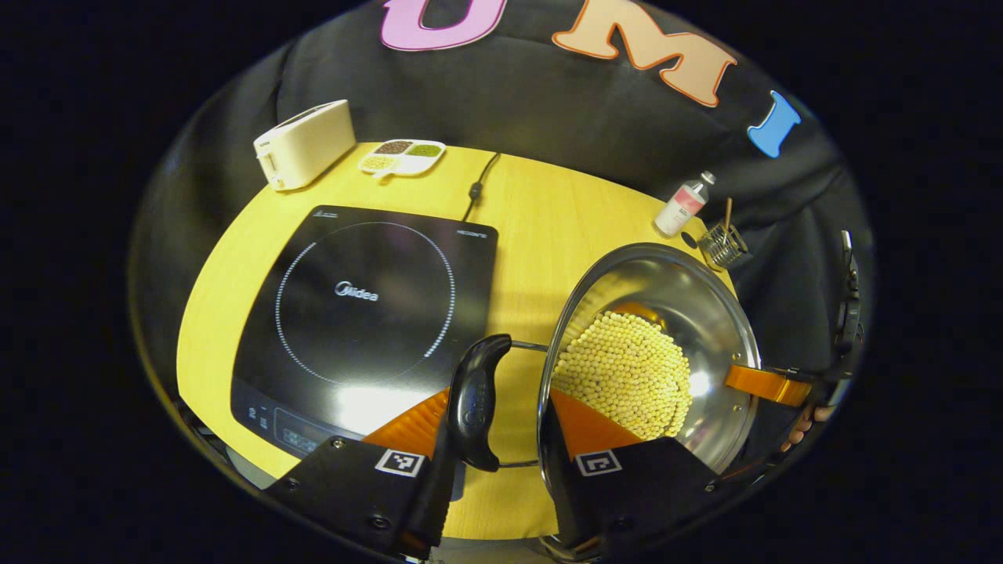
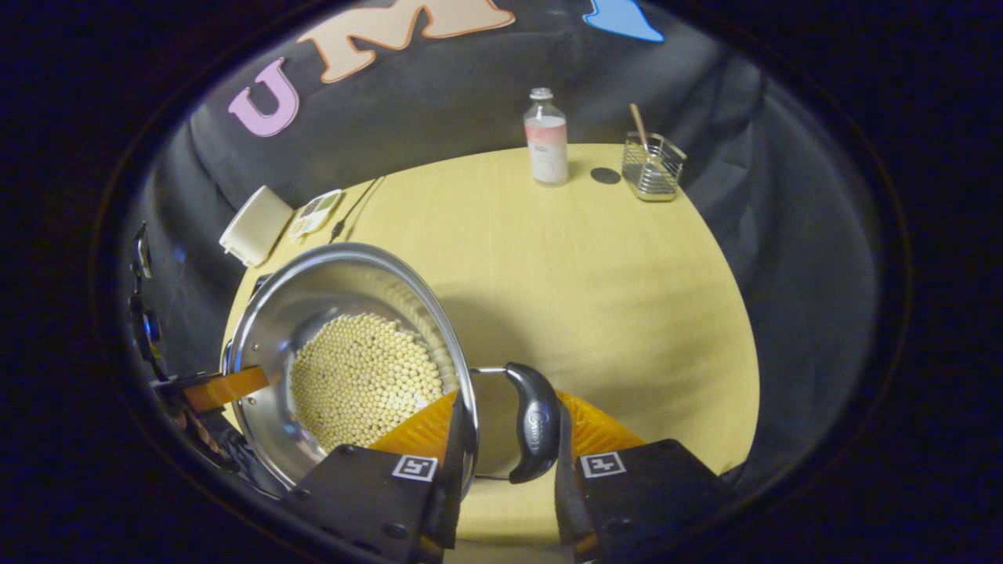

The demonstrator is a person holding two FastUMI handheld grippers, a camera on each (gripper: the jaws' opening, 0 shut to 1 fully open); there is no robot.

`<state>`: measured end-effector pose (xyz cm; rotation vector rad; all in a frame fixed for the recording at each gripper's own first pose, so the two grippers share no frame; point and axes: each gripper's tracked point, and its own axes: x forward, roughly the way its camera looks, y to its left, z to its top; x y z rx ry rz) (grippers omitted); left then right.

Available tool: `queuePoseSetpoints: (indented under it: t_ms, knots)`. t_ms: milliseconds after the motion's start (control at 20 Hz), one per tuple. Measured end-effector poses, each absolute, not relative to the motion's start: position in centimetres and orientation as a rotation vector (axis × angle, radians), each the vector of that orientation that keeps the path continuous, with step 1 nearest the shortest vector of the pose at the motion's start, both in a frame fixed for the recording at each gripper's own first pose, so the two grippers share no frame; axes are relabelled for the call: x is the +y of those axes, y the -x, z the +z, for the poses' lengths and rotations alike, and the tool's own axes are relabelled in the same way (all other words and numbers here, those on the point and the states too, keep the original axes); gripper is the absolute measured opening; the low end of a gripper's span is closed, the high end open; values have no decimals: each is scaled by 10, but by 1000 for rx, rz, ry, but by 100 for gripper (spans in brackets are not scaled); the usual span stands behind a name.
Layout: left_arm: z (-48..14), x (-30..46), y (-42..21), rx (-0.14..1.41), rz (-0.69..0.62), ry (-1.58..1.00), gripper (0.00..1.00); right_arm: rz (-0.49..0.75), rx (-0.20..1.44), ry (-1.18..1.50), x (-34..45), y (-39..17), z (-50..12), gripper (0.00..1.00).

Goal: First push the handle of the pot to place it horizontally, then grasp the pot with both hands and set it on the induction cooktop.

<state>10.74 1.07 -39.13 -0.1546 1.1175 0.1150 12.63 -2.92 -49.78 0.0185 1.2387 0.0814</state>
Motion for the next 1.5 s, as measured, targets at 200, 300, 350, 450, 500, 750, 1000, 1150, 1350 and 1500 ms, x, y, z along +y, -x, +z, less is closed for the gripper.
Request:
queuePoseSetpoints:
  t_ms: [200,300,350,450,500,750,1000,1150,1350,1500]
  knots:
    - [-378,35,-107,1115,118,154,58,85,1229,-12,0,-126,-492,51]
    - [-378,53,-111,1114,99,159,56,71,1223,-7,16,-126,-490,51]
    - [-378,63,-115,1114,88,157,56,58,1217,-7,26,-128,-489,51]
    - [-380,88,-122,1121,62,133,56,27,1212,1,50,-127,-488,51]
    - [-379,99,-125,1122,48,129,56,9,1210,2,60,-125,-487,51]
    - [-378,148,-142,1113,-22,112,58,-56,1188,5,112,-124,-486,51]
    - [-374,200,-150,1097,-30,116,55,-61,1192,26,161,-123,-486,51]
    - [-375,232,-155,1096,-20,114,56,-49,1208,36,195,-130,-497,51]
    - [-384,265,-159,1106,-2,100,55,-29,1227,42,227,-135,-514,51]
    - [-389,278,-163,1112,-7,79,55,-35,1246,36,238,-133,-524,44]
